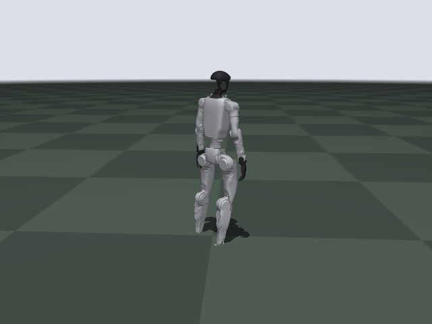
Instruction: Sport exercise
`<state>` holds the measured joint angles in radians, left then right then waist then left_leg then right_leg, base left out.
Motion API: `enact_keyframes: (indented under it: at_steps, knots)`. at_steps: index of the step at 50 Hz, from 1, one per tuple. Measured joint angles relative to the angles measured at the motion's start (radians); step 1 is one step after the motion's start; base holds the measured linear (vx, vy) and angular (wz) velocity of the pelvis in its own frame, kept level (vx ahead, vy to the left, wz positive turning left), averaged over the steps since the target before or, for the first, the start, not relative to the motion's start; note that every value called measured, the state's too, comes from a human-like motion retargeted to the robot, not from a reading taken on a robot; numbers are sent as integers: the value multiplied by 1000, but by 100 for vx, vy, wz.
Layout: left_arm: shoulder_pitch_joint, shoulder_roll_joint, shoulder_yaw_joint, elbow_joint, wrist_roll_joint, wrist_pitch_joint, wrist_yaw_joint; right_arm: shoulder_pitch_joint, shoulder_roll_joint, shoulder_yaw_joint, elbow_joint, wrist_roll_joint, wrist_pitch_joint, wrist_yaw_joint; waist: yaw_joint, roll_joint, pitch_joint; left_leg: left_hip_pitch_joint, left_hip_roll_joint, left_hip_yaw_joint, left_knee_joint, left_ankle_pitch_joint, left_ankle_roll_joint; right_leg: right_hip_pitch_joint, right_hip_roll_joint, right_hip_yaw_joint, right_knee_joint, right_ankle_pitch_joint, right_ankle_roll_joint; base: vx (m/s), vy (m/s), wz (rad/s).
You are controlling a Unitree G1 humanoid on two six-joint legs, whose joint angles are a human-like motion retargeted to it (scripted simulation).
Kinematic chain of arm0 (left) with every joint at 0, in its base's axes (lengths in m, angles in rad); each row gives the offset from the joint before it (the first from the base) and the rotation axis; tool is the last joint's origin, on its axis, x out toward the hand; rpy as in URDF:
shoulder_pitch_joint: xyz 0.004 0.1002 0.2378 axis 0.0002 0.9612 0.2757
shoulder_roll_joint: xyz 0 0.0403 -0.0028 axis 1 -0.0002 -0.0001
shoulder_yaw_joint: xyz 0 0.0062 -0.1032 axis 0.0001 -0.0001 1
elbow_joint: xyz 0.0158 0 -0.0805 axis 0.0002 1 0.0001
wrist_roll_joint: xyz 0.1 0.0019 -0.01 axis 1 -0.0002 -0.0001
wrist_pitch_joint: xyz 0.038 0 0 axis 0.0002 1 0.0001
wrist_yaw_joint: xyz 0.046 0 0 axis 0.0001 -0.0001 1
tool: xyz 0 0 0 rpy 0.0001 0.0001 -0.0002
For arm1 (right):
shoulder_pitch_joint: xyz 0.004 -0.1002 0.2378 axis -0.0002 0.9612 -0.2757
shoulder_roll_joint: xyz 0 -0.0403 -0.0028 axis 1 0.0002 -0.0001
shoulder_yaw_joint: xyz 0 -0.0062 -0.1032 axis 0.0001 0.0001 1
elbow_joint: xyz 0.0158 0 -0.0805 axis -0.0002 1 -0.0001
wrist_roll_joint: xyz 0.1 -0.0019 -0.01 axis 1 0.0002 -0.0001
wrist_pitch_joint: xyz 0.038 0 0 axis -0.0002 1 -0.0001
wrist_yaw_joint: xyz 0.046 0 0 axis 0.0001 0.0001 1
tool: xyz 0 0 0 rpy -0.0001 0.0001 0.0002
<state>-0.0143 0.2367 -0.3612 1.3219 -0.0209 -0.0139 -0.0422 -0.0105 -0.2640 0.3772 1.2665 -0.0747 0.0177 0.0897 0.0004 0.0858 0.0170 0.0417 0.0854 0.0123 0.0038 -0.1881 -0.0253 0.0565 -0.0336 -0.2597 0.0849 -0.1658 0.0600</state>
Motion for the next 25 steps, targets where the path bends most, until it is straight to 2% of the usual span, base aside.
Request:
enact_keyframes:
  at_steps: [3, 5, 7, 9, 16, 25]
  knots:
    - [-29, 20, -6, -65, 6, -33, 21, -21, -13, 9, -65, 6, -32, -14, 4, -5, 46, 61, -6, -2, 1, -6, 1, 17, -16, 8, 94, -57, 0, 4, -1, -2]
    - [-80, 77, -2, -144, 8, -58, 30, -69, -62, 7, -146, 15, -58, -20, 8, -11, 32, 74, -14, -10, -17, -64, 2, 19, -10, 21, 92, -125, 1, 17, -2, -7]
    - [-80, 79, -9, -265, 14, -89, 59, -66, -59, 8, -268, 30, -90, -47, 9, -16, 81, 105, -18, -5, 11, -28, 8, 11, -39, 20, 208, -134, 0, -6, 0, -2]
    - [-132, 139, -1, -402, 15, -123, 81, -115, -114, -3, -411, 47, -123, -70, 9, -25, 61, 114, -25, -8, -14, -71, 12, 5, -35, 30, 211, -189, 4, 18, -1, -3]
    - [-284, 253, 8, -902, 20, -203, 162, -265, -247, -34, -963, 65, -211, -196, 5, -43, 38, 128, -34, 11, -12, -75, 28, -16, -49, 43, 281, -212, 16, 1, 0, 0]
    - [-585, 234, -36, -1304, 68, -204, 281, -549, -339, -49, -1431, -109, -201, -406, -12, -67, 4, 162, -68, 51, -14, -69, 35, -47, -96, 65, 407, -256, 29, 0, 0, 0]
